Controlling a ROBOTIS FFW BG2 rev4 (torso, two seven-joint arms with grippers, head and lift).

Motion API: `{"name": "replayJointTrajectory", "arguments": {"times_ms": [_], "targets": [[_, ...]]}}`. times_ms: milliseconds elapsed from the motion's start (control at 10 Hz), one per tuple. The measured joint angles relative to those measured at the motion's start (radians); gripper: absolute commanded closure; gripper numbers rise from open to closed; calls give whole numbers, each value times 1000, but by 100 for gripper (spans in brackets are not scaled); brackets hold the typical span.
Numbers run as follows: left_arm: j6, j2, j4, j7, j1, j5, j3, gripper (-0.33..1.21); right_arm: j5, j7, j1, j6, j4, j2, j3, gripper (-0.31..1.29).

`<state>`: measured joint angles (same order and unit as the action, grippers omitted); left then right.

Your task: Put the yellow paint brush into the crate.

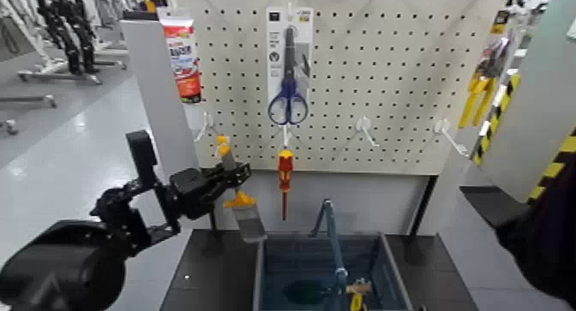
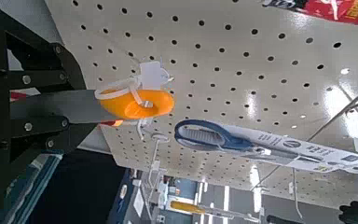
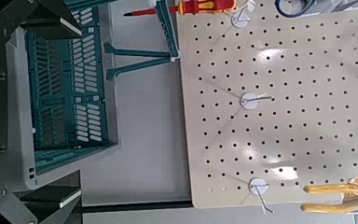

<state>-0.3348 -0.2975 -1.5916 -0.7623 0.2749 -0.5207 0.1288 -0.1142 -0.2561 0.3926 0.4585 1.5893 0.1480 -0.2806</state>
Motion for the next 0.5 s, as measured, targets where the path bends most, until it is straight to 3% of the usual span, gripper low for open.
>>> {"name": "replayJointTrajectory", "arguments": {"times_ms": [500], "targets": [[98,21,124,2,1,-130,114,113,-1,0,-2,0,-2,-4,-3,13]]}}
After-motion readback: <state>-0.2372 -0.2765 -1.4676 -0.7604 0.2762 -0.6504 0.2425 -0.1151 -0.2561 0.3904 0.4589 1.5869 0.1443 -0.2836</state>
